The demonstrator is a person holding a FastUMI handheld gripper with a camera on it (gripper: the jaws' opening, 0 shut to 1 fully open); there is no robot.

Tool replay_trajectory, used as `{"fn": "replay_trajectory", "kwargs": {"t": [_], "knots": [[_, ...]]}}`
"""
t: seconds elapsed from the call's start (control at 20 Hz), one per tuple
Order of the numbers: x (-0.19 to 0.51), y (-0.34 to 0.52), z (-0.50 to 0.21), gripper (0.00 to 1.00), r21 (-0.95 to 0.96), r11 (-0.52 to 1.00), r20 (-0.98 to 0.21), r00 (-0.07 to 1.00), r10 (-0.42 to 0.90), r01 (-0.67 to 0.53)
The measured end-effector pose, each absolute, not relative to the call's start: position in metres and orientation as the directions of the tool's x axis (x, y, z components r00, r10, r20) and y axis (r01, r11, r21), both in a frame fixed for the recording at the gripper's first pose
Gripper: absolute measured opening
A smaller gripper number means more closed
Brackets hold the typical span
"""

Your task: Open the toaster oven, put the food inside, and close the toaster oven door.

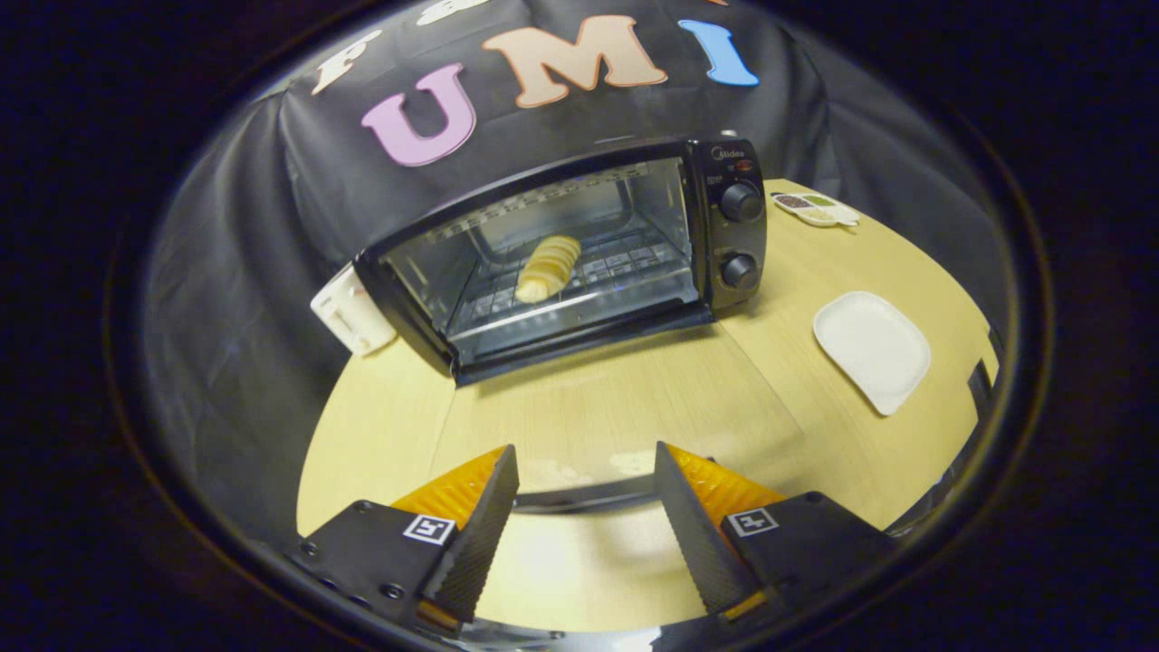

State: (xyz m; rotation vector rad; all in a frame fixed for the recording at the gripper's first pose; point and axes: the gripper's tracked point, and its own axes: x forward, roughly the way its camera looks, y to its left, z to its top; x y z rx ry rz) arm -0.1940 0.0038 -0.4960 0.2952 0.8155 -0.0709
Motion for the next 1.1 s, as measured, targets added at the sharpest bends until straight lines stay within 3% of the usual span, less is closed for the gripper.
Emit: {"fn": "replay_trajectory", "kwargs": {"t": [0.6, 1.1], "knots": [[-0.237, 0.008, -0.550, 0.92, 0.086, 0.996, -0.823, 0.563, 0.075, -0.008], [-0.220, 0.000, -0.551, 0.89, 0.024, 0.999, -0.817, 0.576, 0.006, 0.025]]}}
